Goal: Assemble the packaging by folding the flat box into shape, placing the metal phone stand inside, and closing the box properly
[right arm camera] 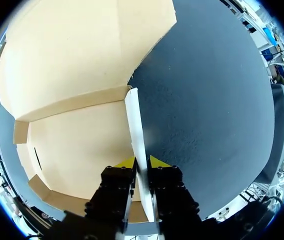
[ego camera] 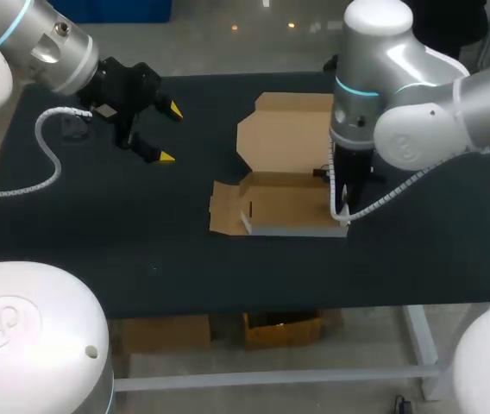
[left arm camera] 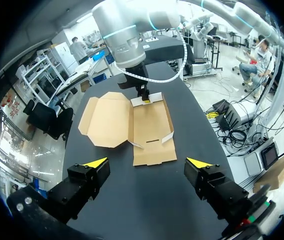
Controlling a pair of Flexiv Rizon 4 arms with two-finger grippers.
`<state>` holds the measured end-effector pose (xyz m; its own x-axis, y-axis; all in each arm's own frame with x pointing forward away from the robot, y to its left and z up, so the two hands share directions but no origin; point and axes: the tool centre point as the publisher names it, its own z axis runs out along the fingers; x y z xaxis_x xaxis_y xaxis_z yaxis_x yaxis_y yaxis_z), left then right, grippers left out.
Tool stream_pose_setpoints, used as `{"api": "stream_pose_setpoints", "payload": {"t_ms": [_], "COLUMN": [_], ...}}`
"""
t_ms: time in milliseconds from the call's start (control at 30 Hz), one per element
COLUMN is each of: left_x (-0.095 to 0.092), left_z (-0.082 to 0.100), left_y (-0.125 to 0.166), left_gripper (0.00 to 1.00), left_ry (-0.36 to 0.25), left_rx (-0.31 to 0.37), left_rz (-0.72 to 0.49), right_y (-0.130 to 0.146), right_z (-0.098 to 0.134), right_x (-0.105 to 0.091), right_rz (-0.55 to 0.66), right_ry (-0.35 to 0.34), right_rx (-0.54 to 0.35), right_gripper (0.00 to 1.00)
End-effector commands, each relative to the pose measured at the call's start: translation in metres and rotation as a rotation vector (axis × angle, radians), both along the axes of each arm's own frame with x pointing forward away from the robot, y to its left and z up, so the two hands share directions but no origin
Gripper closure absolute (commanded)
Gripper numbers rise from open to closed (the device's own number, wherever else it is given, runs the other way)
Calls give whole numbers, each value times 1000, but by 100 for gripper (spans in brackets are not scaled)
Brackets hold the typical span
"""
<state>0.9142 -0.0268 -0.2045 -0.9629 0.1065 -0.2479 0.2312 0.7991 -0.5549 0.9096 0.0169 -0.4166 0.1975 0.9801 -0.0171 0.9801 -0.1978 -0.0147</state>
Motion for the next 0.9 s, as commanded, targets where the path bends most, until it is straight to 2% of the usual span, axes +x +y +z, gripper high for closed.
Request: {"api": "stream_pose_setpoints", "payload": {"t_ms": [33, 367, 467, 567, 633, 800, 900], "left_x": [-1, -1, -1, -1, -1, -1, -1], "left_z": [1, 1, 1, 1, 1, 1, 1], "left_y": [0, 0, 0, 0, 0, 0, 0], "left_gripper": [0, 0, 0, 0, 0, 0, 0], "left_ry": [0, 0, 0, 0, 0, 0, 0], "left_rx": [3, 3, 3, 3, 3, 3, 3], "left_rz": [1, 1, 1, 1, 1, 1, 1], "right_y": [2, 2, 2, 3, 3, 2, 2], "right_z": [-2, -5, -5, -5, -5, -3, 0], "right_x": [1, 0, 0, 0, 0, -1, -1], "right_rz": [-10, -27, -28, -23, -18, 16, 65], "right_ry": [6, 11, 13, 13, 13, 5, -17], "right_rx": [-7, -1, 0, 1, 1, 0, 29], "right_gripper": [89, 89, 92, 100, 100, 100, 100]}}
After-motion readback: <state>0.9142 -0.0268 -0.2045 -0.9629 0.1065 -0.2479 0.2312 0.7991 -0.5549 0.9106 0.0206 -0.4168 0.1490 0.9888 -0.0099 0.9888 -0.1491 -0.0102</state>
